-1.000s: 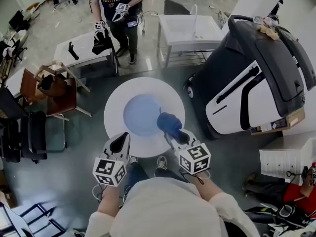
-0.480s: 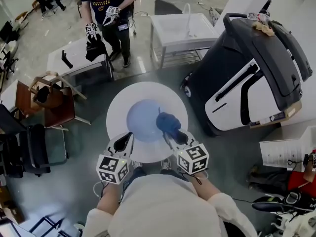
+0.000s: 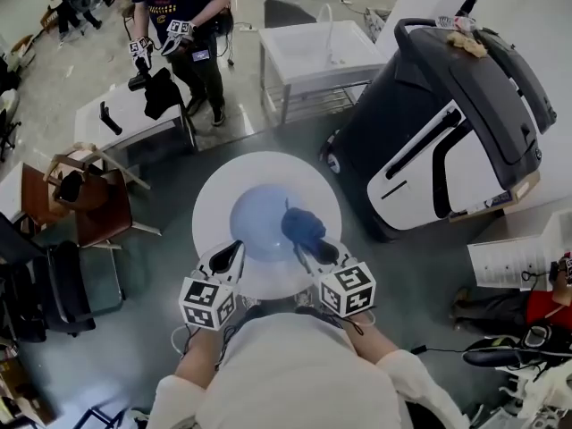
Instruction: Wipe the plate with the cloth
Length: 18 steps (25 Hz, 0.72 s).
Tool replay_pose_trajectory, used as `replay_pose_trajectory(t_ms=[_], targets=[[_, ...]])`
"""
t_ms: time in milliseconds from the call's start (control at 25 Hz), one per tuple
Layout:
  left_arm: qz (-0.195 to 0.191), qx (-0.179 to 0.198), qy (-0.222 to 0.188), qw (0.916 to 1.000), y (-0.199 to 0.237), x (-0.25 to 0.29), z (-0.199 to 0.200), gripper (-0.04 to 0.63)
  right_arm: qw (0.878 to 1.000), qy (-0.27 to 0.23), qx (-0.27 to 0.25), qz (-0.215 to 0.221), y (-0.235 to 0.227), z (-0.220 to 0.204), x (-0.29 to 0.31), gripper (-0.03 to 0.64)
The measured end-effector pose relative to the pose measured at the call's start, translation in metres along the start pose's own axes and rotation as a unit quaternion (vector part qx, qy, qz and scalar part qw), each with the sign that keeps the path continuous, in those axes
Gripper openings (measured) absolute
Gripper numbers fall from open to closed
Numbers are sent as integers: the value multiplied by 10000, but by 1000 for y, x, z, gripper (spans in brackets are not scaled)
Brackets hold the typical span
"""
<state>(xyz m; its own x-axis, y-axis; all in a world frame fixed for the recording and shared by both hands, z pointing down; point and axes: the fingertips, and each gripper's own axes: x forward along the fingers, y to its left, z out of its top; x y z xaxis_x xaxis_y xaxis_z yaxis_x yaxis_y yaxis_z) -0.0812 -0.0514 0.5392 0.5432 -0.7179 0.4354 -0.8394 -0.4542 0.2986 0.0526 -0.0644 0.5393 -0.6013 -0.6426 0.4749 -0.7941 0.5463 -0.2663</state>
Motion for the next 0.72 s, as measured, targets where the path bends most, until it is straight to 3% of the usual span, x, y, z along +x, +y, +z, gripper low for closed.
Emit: replay_pose_trajectory(t_ms=[320, 720], targets=[[-16, -133, 163, 9998, 12, 12, -13, 32, 9999, 130, 22, -62, 0, -6, 5, 89], [332, -301, 556, 9974, 37, 30, -47, 32, 9997, 235, 62, -96, -3, -17, 7, 89]])
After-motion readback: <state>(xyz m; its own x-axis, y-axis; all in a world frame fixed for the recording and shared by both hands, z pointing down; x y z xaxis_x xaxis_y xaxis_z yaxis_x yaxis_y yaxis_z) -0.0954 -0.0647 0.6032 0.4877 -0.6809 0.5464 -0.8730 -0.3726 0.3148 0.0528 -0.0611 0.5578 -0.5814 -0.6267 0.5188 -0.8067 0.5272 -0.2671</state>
